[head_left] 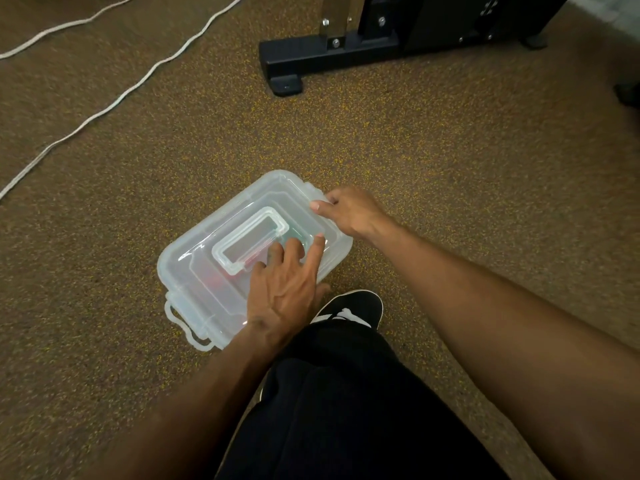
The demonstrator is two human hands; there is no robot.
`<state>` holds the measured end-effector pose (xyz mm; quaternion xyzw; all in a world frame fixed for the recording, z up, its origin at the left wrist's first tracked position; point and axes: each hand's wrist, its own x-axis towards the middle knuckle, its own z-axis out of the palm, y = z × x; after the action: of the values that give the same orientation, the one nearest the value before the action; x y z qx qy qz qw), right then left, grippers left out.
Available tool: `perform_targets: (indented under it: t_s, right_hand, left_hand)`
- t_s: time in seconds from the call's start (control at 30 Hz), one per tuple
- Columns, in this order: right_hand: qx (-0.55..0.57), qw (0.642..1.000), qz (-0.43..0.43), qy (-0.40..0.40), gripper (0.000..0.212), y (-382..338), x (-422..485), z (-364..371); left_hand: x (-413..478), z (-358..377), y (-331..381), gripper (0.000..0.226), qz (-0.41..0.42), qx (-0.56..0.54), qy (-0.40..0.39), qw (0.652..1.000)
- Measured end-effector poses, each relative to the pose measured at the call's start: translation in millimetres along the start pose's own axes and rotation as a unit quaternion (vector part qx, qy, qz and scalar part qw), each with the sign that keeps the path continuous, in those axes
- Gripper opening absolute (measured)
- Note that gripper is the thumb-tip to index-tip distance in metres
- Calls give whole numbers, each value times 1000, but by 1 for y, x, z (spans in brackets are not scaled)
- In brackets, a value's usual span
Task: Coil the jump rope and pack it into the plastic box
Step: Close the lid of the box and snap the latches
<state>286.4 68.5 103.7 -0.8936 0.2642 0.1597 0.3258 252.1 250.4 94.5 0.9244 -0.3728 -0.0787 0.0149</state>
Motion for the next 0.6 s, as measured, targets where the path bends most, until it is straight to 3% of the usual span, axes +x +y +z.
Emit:
perform_targets:
  t_s: [0.1,0.27,0.4,0.5,0.6]
  right_hand:
    - [43,999,14,-15,42,-2,-3,-1]
    - [-67,997,21,21,55,-9,-2,1]
    - [-27,999,14,17,60,-4,-3,3]
    - [62,997,38,7,72,3,-4,8]
    - [220,969,108,-35,105,10,-8,12]
  left_hand:
    - [-7,2,-2,80,1,-1,-8,1000]
    - [-5,4,-8,72,10,-26,20,999]
    - [1,6,-7,79,1,-23,7,1000]
    - [3,0,-6,84,-1,-29,43,999]
    - [14,-9,-10,95,-8,-46,59,997]
